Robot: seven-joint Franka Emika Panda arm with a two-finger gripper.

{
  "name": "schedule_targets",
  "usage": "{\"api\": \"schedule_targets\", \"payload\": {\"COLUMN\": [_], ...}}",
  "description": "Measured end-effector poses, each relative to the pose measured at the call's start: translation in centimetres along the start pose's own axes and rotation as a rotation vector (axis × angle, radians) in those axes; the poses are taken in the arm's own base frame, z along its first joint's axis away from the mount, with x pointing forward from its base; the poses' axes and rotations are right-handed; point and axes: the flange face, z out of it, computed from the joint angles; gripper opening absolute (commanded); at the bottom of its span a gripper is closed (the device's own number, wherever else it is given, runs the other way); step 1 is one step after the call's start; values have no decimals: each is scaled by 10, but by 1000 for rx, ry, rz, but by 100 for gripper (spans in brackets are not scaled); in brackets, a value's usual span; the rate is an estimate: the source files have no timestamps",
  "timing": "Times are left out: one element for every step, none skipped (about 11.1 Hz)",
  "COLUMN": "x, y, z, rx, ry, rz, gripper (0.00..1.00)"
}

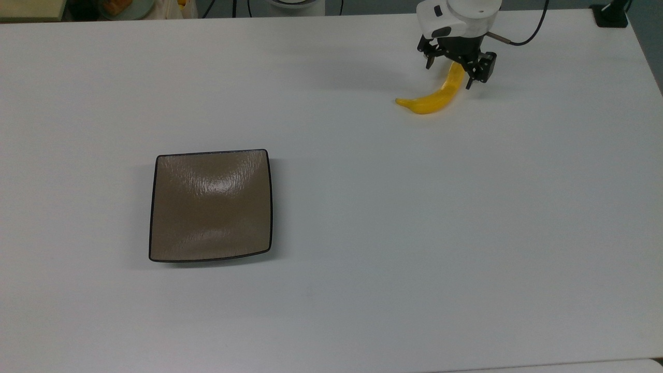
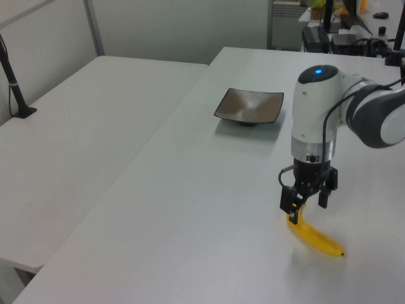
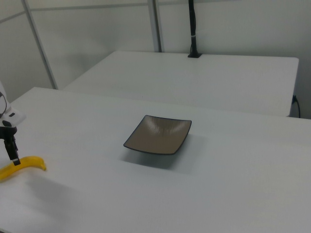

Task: Bananas placed on a ceramic plate
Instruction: 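Move the open gripper over the yellow banana and lower it, then close the gripper on the banana's stem end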

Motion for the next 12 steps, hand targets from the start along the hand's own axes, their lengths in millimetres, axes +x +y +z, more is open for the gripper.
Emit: {"api": "schedule_targets", "payload": {"x": [-3,-5,-6,-5,-4,-4,-3,-3,-3,-3,-3,-3], "y": [-2,-2,-3,-4,-6,-6,-7,-7,-7,-7,-7,-7], "z": [7,13,19,23,28,31,33,35,36,37,38,38], "rx": [-6,-16,-21,-14,-5,-8,-6,-4,-7,-8,-9,-9], "ry": [7,8,4,4,4,8,17,18,17,16,15,14], "rz": [-1,-2,-5,-7,-9,-16,-26,-29,-29,-29,-29,-29], "gripper": [100,100,100,100,100,100,100,94,89,81,70,61]}}
